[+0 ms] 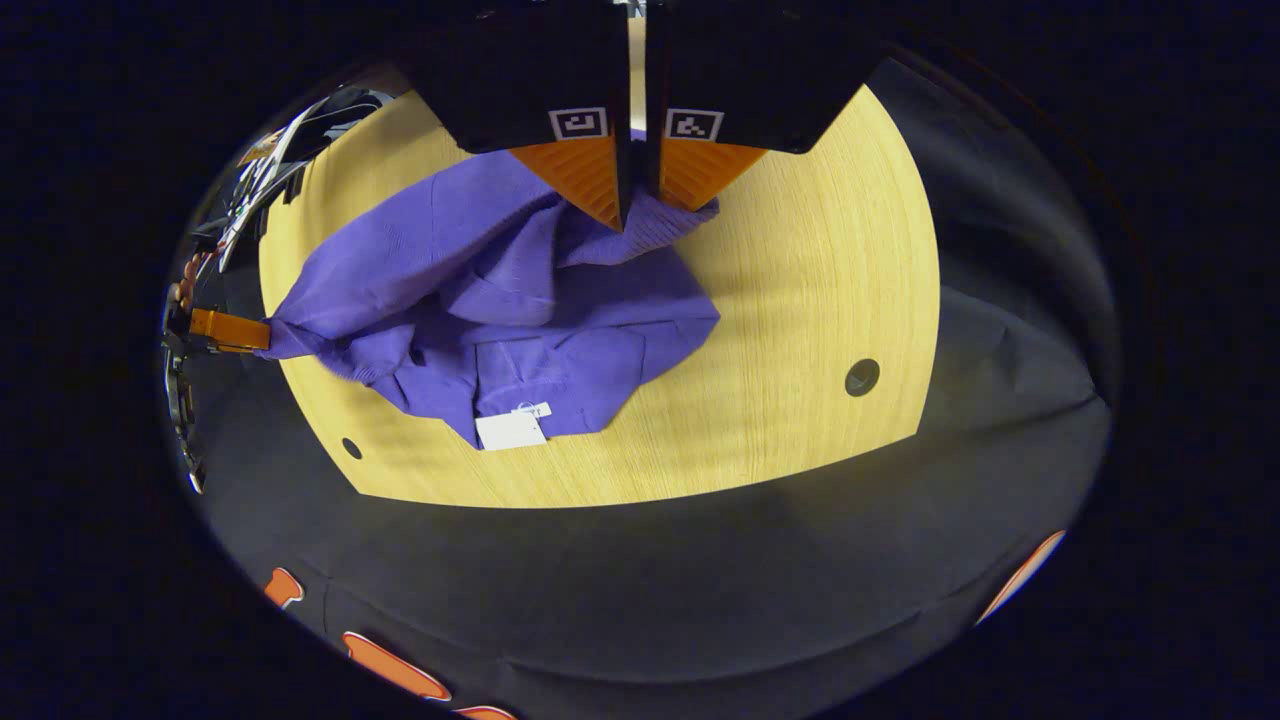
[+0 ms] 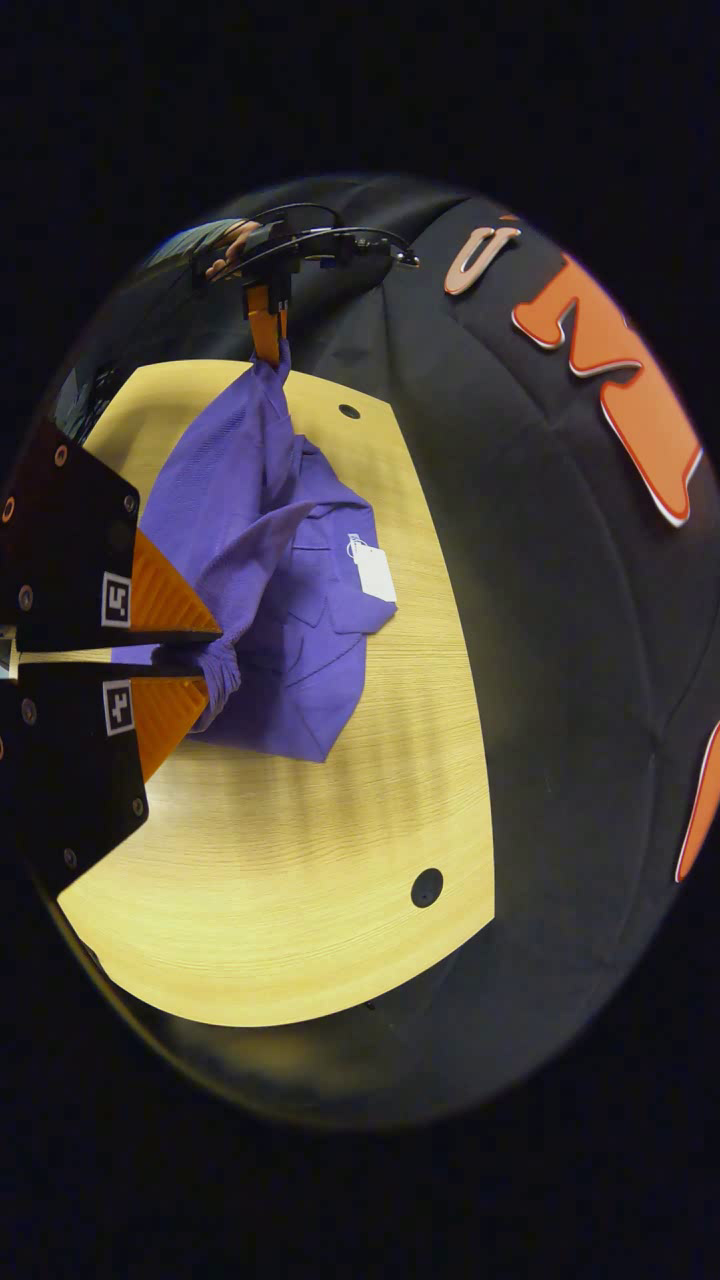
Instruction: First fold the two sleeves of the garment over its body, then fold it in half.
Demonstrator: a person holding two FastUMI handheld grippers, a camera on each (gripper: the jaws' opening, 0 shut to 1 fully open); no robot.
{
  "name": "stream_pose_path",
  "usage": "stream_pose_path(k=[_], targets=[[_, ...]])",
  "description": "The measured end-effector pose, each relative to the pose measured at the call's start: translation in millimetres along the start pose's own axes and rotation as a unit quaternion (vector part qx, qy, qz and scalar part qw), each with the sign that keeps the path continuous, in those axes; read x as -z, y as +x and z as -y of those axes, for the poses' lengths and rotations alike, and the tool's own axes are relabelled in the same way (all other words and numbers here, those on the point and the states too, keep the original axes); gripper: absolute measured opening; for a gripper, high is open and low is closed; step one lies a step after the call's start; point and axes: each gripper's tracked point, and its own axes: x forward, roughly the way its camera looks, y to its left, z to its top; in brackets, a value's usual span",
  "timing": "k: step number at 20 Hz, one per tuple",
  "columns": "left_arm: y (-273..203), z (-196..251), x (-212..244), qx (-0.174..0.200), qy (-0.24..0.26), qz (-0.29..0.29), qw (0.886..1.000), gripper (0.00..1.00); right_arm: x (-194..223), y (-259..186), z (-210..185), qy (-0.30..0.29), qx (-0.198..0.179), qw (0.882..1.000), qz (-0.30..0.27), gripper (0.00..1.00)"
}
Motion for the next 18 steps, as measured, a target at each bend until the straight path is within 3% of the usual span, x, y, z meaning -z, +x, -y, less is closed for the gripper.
stream_pose_path(k=[7,13,14,15,18], targets=[[28,4,-42,-0.005,-0.049,0.035,0.998,0.07,-29,35,12,0.028,-0.026,0.999,-0.013,0.05],[53,-4,-81,-0.041,-0.051,0.086,0.994,0.07,-72,61,12,0.085,-0.043,0.995,0.018,0.05],[56,-7,-86,-0.051,-0.052,0.101,0.992,0.10,-81,64,12,0.099,-0.045,0.994,0.027,0.15],[57,-9,-94,-0.060,-0.058,0.115,0.990,0.11,-89,67,13,0.115,-0.045,0.992,0.037,0.07],[58,-12,-111,-0.063,-0.066,0.150,0.985,0.15,-109,74,14,0.134,-0.046,0.988,0.064,0.15]])
